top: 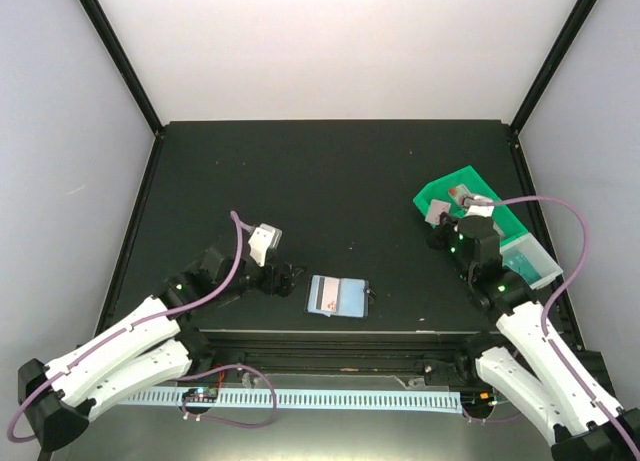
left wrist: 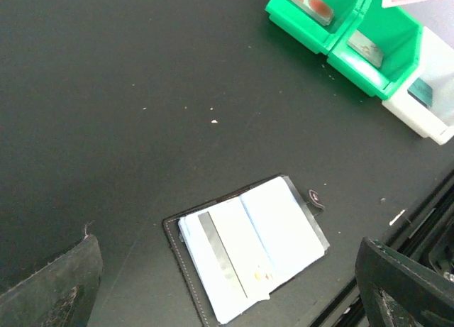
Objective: Take the credit cards out of the card holder
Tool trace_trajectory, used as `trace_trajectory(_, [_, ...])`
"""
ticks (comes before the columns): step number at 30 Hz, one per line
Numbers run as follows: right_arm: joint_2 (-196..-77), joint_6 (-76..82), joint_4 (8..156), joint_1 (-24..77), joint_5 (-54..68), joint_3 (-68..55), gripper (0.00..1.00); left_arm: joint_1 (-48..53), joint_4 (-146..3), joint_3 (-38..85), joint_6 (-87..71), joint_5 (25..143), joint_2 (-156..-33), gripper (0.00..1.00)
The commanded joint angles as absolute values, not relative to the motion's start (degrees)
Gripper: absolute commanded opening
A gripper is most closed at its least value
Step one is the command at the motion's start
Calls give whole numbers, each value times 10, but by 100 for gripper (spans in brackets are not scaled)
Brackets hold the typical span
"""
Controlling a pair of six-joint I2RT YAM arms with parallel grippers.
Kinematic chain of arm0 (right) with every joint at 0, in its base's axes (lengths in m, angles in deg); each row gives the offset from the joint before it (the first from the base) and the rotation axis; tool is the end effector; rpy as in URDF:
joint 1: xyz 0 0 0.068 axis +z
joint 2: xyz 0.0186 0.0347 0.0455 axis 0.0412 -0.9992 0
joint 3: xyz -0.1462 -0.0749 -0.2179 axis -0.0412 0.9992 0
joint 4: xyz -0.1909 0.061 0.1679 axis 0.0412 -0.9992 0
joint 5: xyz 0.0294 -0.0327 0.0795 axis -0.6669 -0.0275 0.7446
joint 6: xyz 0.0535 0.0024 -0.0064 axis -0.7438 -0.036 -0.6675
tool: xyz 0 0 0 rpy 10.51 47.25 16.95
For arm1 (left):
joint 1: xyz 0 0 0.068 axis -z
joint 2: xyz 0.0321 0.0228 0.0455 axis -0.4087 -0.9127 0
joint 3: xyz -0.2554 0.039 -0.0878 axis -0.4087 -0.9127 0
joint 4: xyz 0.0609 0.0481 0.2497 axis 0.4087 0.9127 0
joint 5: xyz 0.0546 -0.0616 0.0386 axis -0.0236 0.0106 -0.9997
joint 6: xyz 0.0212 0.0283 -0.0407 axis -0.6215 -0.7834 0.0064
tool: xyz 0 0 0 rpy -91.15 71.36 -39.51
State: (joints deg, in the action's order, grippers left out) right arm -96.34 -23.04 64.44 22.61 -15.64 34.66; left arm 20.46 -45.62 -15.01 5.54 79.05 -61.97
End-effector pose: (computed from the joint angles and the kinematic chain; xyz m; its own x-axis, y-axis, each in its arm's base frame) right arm 0.1567 0.0626 0.2725 -0.4208 0.3817 -0.8230 0.0466 0.9151 0.4006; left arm 0.1188 -0.1200 0.2540 -0.6664 0.0509 -0.7439 0.4965 0.7746 -0.3918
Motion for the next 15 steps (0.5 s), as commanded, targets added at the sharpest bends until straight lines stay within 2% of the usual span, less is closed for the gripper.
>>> trace_trajectory(1, [-947, -231, 564, 177, -220, 294, 1, 199, -450, -132, 41, 823, -602, 99])
trace_trajectory(9, [-942, -221, 569, 87, -264, 295, 1, 196, -453, -139, 44, 828, -600, 99])
trace_trajectory(15, [-1018, -226, 625, -16, -175, 307, 1, 190, -449, -130, 46, 839, -624, 99])
